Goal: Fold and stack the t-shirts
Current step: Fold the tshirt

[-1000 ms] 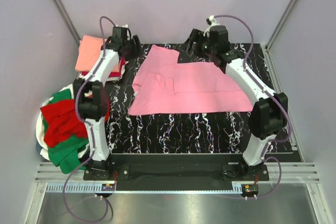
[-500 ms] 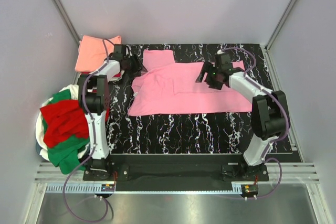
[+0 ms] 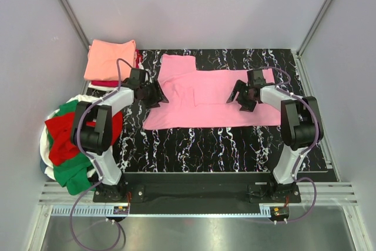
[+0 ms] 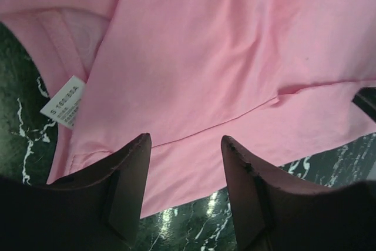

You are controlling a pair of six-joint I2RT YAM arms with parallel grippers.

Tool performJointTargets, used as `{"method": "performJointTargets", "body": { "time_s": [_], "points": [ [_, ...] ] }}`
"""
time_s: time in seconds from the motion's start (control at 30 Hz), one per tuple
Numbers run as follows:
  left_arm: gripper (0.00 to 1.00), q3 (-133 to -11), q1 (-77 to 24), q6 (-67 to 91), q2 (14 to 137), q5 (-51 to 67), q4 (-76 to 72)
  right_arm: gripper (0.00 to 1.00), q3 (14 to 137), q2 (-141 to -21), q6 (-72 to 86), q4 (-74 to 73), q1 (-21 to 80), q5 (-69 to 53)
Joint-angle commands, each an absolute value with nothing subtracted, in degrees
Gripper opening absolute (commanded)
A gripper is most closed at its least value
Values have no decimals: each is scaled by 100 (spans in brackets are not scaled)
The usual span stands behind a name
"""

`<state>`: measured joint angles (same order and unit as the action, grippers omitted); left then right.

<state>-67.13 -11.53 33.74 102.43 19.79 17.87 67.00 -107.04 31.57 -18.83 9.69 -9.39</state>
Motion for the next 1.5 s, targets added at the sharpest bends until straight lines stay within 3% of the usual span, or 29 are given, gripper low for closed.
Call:
{"method": "performJointTargets", "body": {
  "time_s": [0.0, 0.2, 0.57, 0.73, 0.83, 0.97, 1.17, 1.3, 1.47],
  "points": [
    [56, -6382, -1370, 3252, 10125, 1644, 1801, 82, 6180, -10802, 3225, -2417, 1011, -1037],
    [56, -5732, -1573, 3392, 9994, 1161, 2390, 83, 5731, -10503, 3357, -2522, 1011, -1186],
    [58, -3755, -1951, 4051, 7165, 712, 3356, 87, 4387, -8635, 3902, -3366, 993, -826],
    [62, -3831, -2021, 4078, 5951, 686, 4174, 90, 3858, -7297, 4342, -3805, 1020, -1098],
    [73, -4507, -2013, 3701, 5941, 405, 4053, 93, 4331, -6830, 4211, -3919, 1011, -1117],
    [78, -6008, -1829, 2964, 7186, 412, 3429, 97, 5840, -7364, 3527, -4122, 1011, -668],
    [77, -8601, -1284, 2480, 9936, 1616, 2348, 97, 7064, -8314, 3068, -4096, 1011, -949],
    [76, -10780, -1108, 2382, 12306, 2624, 2365, 97, 7251, -8508, 3032, -3964, 1011, -1178],
    [74, -13301, -1055, 2854, 14306, 3321, 2338, 97, 7225, -8517, 2901, -3885, 1011, -1292]
  ]
}}
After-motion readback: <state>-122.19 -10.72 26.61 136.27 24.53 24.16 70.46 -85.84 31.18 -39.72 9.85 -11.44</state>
